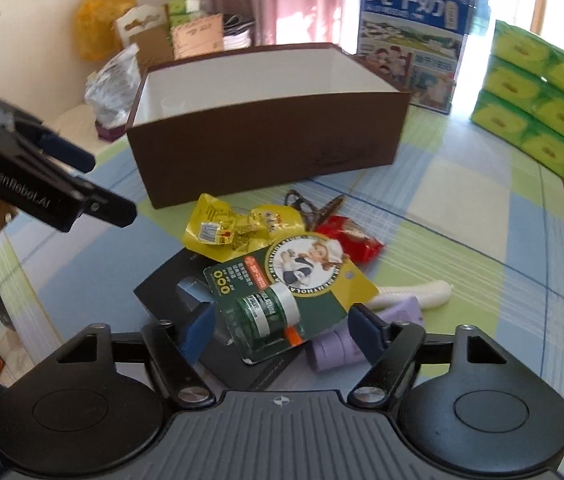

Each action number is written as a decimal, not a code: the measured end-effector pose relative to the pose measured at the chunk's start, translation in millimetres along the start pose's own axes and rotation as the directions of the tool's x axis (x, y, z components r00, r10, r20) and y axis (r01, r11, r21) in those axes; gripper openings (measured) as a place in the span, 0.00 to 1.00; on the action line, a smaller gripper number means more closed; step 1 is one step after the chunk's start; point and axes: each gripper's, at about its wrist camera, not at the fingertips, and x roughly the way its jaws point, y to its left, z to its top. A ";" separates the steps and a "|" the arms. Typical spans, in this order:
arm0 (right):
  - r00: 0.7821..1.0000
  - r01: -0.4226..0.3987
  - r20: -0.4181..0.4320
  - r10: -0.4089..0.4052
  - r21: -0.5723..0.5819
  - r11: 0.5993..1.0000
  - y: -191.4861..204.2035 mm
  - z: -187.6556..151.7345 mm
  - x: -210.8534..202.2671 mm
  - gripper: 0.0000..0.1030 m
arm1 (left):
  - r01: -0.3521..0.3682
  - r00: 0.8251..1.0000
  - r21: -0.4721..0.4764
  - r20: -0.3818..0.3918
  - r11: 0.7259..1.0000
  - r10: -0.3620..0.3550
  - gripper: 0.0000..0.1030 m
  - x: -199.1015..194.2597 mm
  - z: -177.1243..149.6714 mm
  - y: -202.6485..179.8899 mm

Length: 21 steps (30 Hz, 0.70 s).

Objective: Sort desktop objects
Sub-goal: 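Grasp the green medicine card with the right tool and lift it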

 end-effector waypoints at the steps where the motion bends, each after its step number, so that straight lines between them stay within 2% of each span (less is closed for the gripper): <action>1: 1.000 -0.006 0.000 0.006 -0.017 1.000 1.2 0.7 4.4 0.66 | 0.004 1.000 -0.005 -0.005 1.000 -0.004 0.81 2.4 0.6 0.9; 9: 0.999 -0.027 -0.048 0.022 -0.102 0.994 7.9 3.0 40.9 0.55 | 0.017 0.999 -0.019 -0.037 1.000 -0.018 0.81 18.3 5.6 7.3; 11: 0.998 -0.035 -0.057 0.029 -0.103 0.994 7.1 1.9 46.3 0.39 | 0.027 0.999 -0.025 -0.041 0.999 -0.028 0.81 21.0 7.0 9.0; 12: 0.998 -0.038 -0.056 0.032 -0.103 0.994 6.6 1.2 46.7 0.39 | 0.036 0.998 -0.030 -0.042 0.999 -0.037 0.81 22.9 7.9 9.1; 14: 0.998 -0.037 -0.046 0.033 -0.098 0.994 4.8 0.6 44.5 0.32 | 0.054 0.997 -0.040 -0.048 0.998 -0.056 0.81 27.1 9.3 9.5; 21: 0.999 0.030 -0.021 -0.030 -0.004 1.000 -17.0 1.2 26.1 0.32 | 0.127 0.990 -0.077 -0.055 0.989 -0.132 0.81 44.0 15.4 10.0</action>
